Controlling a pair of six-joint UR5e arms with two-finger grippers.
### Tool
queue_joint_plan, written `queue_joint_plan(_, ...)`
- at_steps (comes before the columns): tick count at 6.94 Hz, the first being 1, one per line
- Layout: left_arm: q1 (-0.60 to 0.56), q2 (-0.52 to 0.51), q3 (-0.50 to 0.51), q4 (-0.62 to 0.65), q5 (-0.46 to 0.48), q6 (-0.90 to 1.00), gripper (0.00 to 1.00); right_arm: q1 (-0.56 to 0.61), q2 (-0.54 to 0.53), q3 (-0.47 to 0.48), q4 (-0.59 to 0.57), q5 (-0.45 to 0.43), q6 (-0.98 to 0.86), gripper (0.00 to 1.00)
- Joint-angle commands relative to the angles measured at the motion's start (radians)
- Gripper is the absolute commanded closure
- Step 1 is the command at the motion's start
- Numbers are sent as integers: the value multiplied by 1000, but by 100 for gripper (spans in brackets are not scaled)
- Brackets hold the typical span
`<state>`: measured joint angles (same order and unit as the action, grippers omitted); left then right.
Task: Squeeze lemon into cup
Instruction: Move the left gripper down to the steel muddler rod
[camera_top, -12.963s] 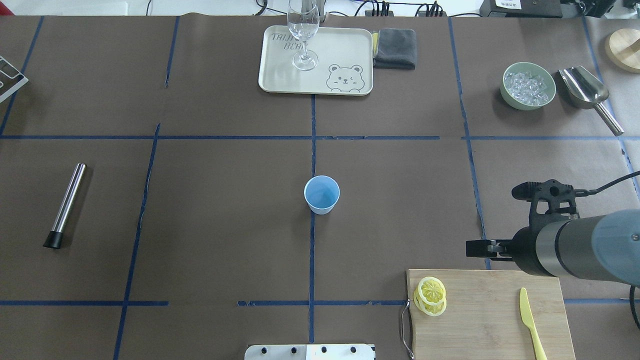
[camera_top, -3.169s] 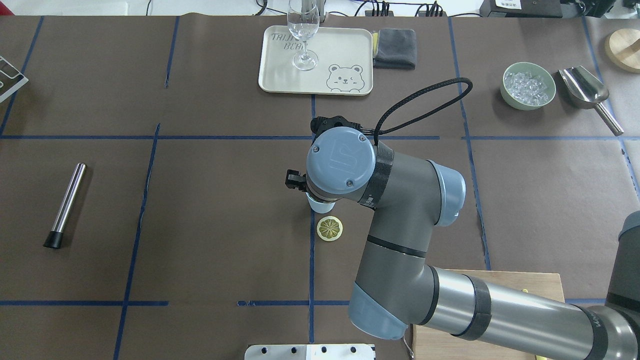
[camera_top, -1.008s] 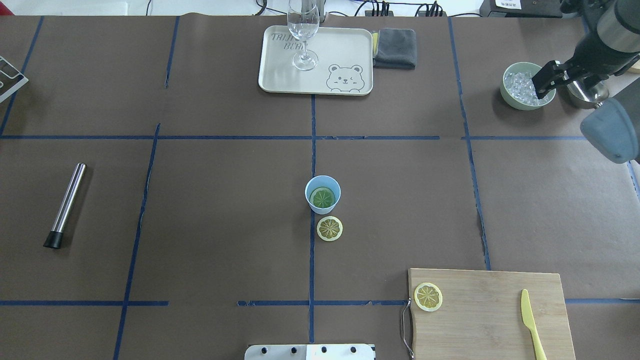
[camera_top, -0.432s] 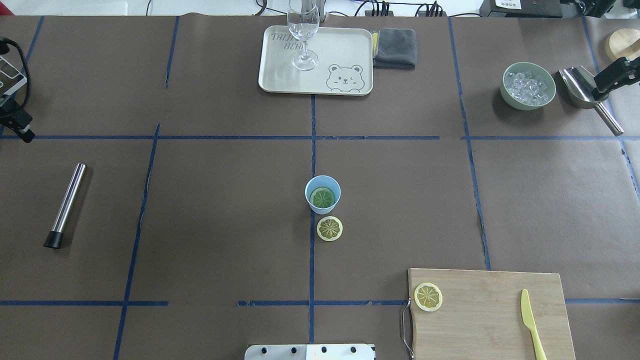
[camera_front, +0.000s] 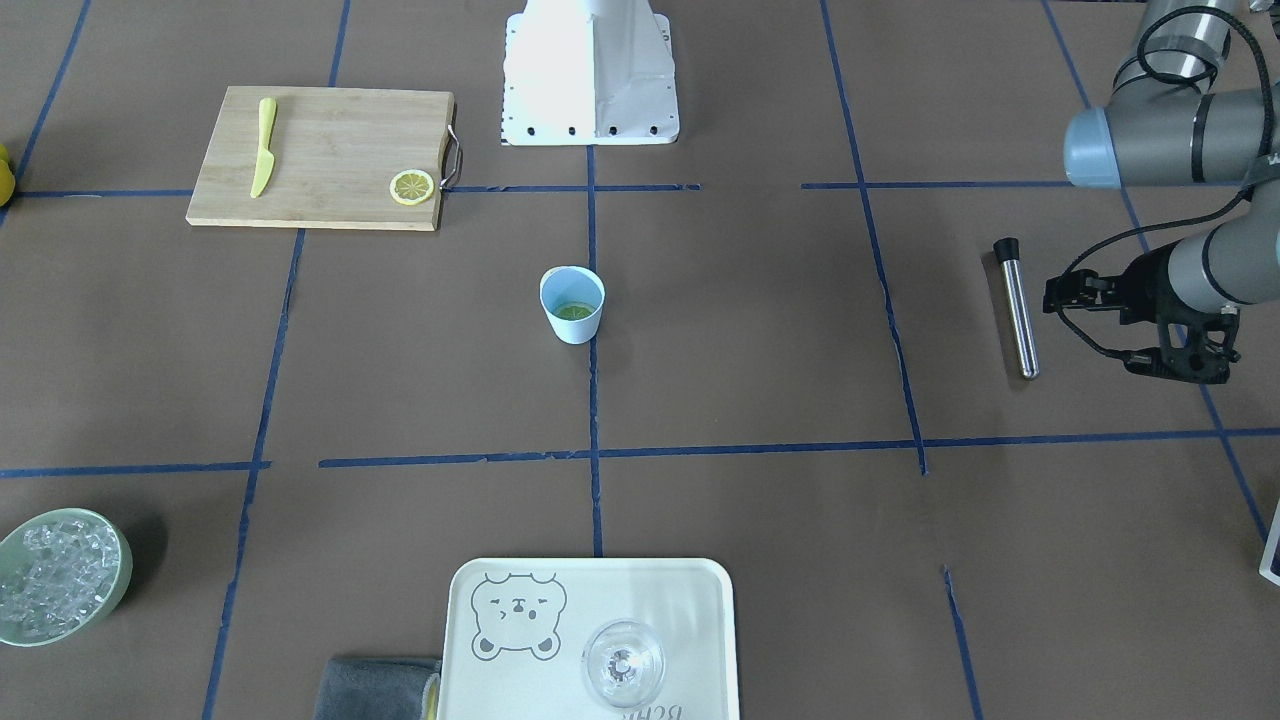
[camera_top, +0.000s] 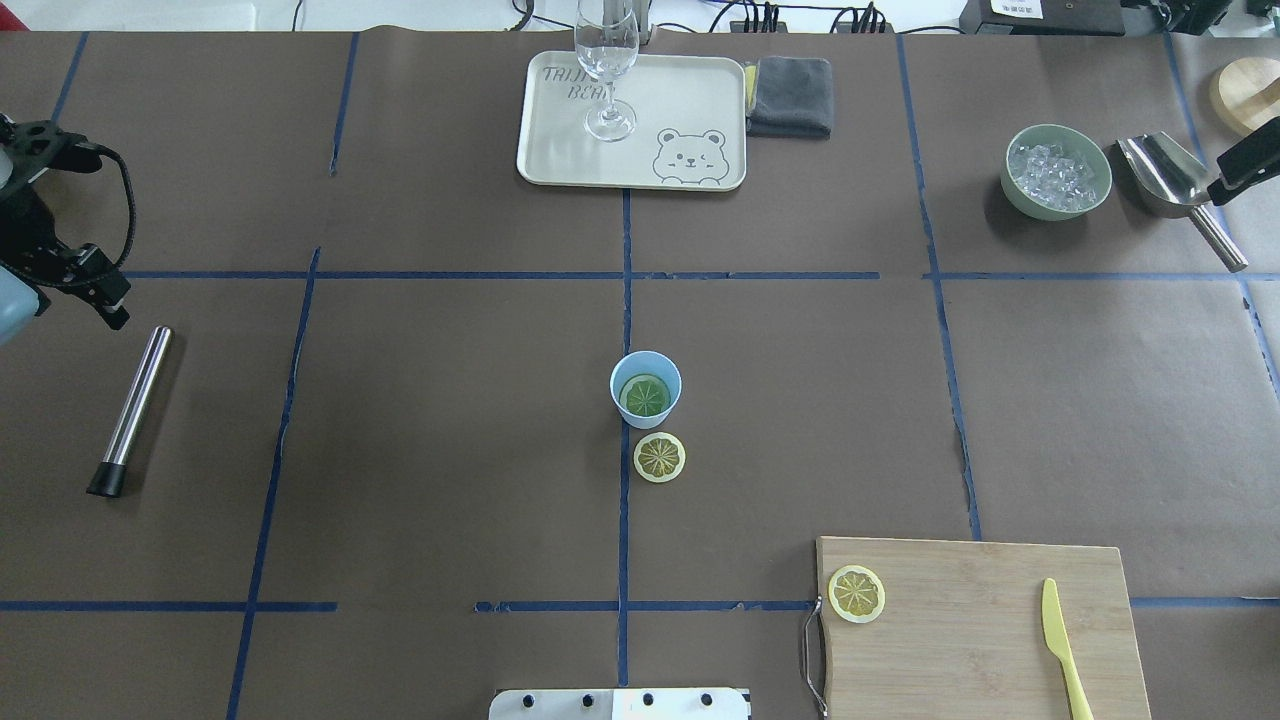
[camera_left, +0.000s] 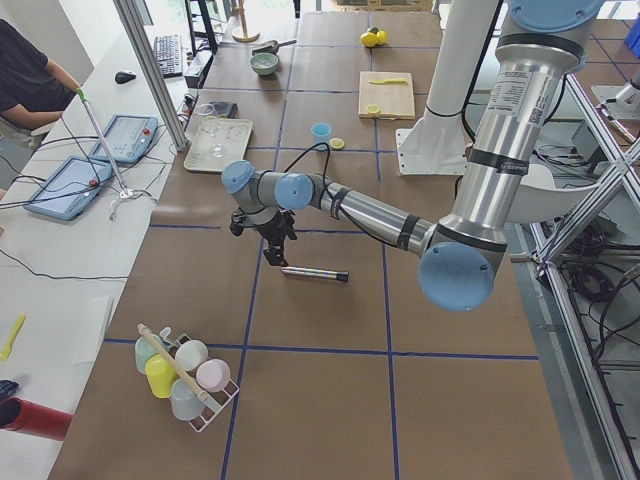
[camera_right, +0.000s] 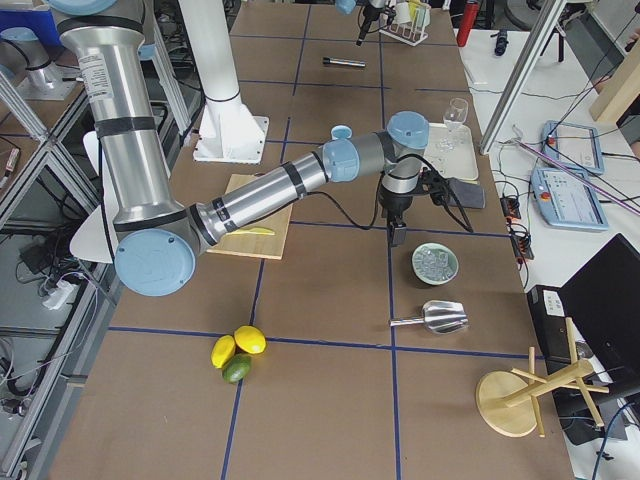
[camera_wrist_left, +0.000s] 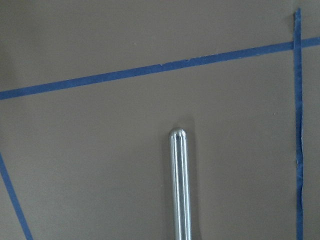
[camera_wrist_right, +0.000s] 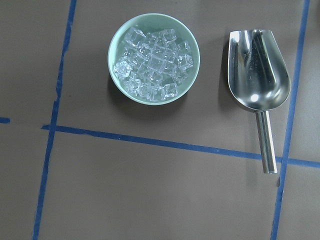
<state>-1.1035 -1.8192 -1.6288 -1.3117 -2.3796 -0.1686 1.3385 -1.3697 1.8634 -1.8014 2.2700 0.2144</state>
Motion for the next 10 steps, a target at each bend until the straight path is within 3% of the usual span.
queue_joint_plan(1,63,0,26,-43,2,-38,0,11,3,10,1,3,2,0)
queue_joint_plan(4,85,1,94,-84,2,-40,0,14,-12,11,33,65,6,0)
queue_joint_plan(7,88,1,200,-207,3,-55,0,14,-8,11,34,65,6,0)
queue_joint_plan(10,88,1,187,-207,2,-109,0,14,-8,13,34,66,6,0)
